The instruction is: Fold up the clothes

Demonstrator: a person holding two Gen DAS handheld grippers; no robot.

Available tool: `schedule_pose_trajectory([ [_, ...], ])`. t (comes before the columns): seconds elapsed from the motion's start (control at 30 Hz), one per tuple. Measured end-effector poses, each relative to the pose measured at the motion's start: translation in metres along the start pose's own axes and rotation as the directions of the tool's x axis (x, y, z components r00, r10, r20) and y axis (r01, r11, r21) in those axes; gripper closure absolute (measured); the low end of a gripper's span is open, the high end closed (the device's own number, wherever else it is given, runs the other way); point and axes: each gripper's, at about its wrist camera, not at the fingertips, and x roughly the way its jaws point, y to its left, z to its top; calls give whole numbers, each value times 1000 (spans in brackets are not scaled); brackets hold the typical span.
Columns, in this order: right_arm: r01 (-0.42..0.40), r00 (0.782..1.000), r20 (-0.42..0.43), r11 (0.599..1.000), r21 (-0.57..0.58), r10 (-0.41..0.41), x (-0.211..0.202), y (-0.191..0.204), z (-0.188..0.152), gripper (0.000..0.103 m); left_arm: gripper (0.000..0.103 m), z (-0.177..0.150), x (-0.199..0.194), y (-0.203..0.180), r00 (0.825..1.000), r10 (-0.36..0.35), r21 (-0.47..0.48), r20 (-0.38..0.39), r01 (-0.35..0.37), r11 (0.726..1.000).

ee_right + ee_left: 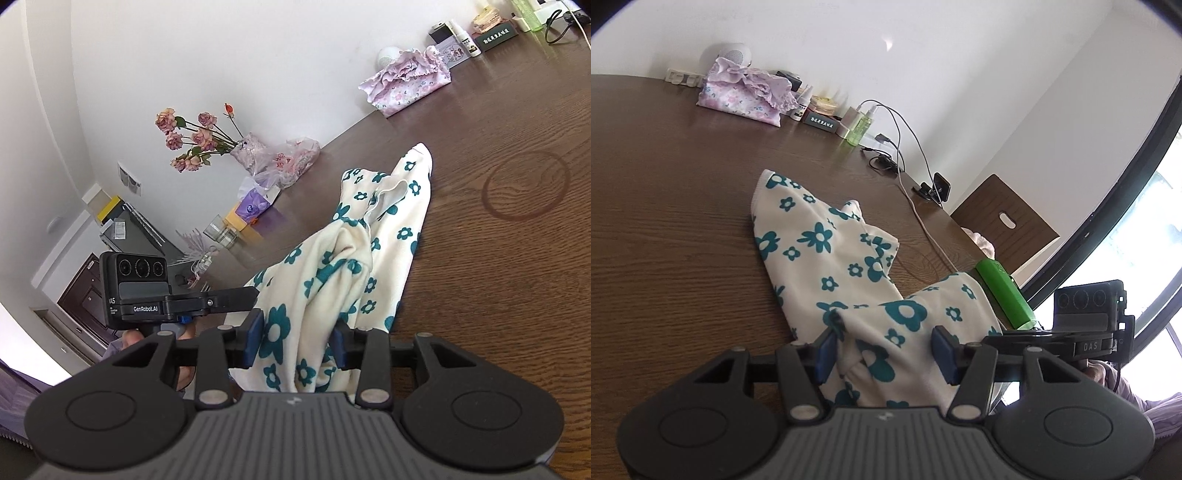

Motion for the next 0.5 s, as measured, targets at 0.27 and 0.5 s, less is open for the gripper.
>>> schedule_pose_trajectory([
  [0.27,10,1000,-3,1000,-8,-10,2,0,0,61,50,0,1,-3,1000,14,28,-4,-14,1000],
  [0.5,13,1000,-1,1000,-12,-13,3,-1,0,61,49,1,1,-5,1000,22,47,-5,-22,999],
])
